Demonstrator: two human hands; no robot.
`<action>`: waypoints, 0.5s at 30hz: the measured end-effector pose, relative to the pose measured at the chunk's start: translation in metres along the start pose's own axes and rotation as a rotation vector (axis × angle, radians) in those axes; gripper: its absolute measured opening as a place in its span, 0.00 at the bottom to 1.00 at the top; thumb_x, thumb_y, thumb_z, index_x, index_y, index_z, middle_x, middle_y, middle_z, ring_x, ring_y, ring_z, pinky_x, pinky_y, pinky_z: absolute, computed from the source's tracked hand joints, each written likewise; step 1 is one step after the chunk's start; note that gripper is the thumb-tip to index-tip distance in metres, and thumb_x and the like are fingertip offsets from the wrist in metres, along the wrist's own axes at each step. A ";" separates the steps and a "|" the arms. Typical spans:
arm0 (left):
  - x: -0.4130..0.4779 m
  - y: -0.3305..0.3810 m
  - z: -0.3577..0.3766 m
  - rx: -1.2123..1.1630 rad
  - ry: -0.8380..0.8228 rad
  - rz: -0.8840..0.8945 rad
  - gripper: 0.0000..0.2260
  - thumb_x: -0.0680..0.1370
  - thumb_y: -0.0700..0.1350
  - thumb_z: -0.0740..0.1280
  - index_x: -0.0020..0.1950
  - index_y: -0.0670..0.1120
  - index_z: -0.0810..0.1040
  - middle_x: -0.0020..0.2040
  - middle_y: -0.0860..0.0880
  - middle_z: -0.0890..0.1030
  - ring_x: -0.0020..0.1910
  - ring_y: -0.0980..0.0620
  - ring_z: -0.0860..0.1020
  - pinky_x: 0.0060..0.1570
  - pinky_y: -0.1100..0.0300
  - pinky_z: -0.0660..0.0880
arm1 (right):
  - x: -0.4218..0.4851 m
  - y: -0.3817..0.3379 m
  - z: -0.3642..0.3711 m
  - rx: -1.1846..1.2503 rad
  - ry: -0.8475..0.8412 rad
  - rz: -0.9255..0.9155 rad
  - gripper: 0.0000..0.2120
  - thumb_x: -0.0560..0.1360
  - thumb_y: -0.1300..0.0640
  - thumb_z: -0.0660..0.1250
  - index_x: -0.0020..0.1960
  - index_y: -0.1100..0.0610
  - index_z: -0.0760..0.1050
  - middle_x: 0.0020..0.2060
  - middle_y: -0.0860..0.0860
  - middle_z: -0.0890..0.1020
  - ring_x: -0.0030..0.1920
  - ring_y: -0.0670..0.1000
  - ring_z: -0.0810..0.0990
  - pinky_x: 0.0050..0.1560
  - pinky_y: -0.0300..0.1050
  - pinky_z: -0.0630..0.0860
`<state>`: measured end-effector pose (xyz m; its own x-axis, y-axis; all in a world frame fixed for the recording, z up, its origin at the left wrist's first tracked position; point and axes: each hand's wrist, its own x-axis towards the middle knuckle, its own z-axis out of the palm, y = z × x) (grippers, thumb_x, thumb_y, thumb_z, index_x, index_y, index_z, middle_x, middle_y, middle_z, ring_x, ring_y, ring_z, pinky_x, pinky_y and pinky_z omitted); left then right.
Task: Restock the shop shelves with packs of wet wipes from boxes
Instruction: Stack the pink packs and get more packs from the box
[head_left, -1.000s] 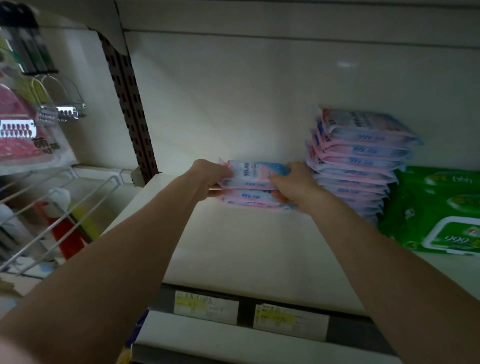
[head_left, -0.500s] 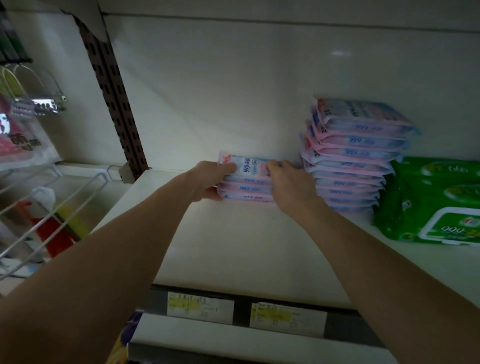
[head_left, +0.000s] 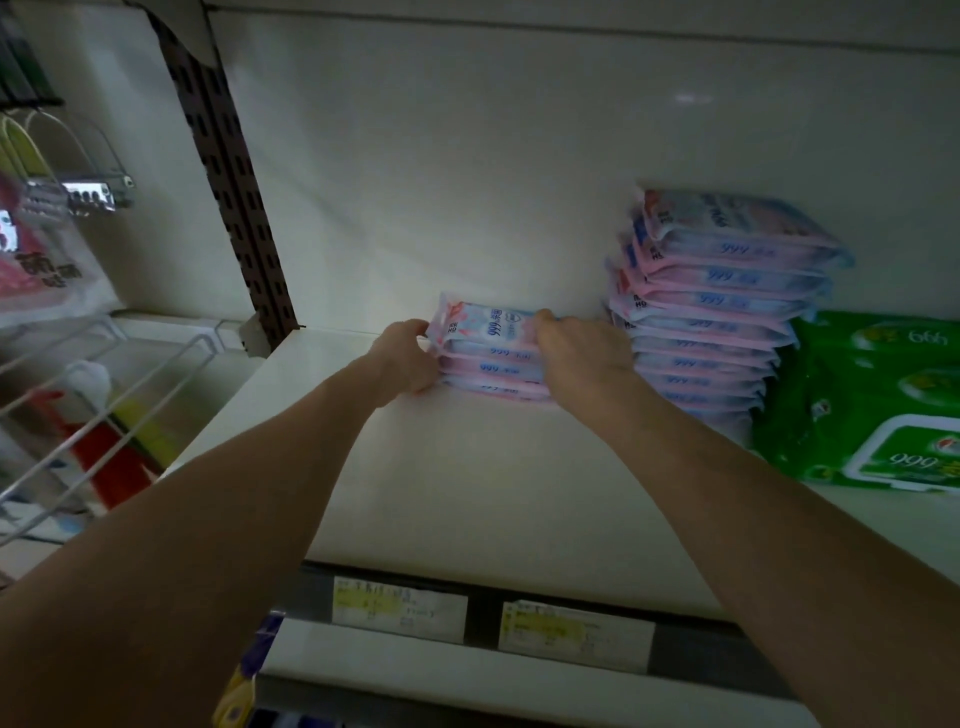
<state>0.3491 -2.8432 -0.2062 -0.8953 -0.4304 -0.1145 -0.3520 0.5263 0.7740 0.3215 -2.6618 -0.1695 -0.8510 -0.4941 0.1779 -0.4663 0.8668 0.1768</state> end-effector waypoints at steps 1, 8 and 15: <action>0.002 -0.001 -0.002 0.023 0.000 0.008 0.18 0.76 0.34 0.62 0.66 0.42 0.73 0.54 0.39 0.79 0.49 0.39 0.79 0.46 0.53 0.78 | 0.000 -0.001 -0.001 0.000 0.000 -0.003 0.19 0.76 0.64 0.63 0.66 0.61 0.65 0.58 0.57 0.79 0.58 0.59 0.79 0.53 0.49 0.74; -0.012 0.008 -0.014 -0.047 -0.305 0.079 0.28 0.74 0.39 0.71 0.69 0.48 0.63 0.50 0.43 0.76 0.40 0.48 0.76 0.36 0.57 0.77 | -0.001 -0.001 0.000 0.037 -0.024 0.009 0.20 0.75 0.62 0.65 0.66 0.60 0.65 0.59 0.58 0.77 0.59 0.60 0.77 0.53 0.49 0.72; -0.015 0.021 -0.009 -0.015 -0.235 -0.057 0.17 0.81 0.57 0.56 0.66 0.50 0.65 0.50 0.41 0.78 0.37 0.46 0.79 0.42 0.54 0.78 | 0.011 -0.007 -0.001 0.158 0.034 -0.060 0.10 0.78 0.58 0.61 0.58 0.58 0.75 0.56 0.58 0.78 0.57 0.60 0.78 0.48 0.46 0.70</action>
<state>0.3576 -2.8321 -0.1822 -0.9136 -0.2760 -0.2986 -0.4013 0.4941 0.7712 0.3156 -2.6734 -0.1675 -0.8130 -0.5453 0.2042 -0.5508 0.8340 0.0341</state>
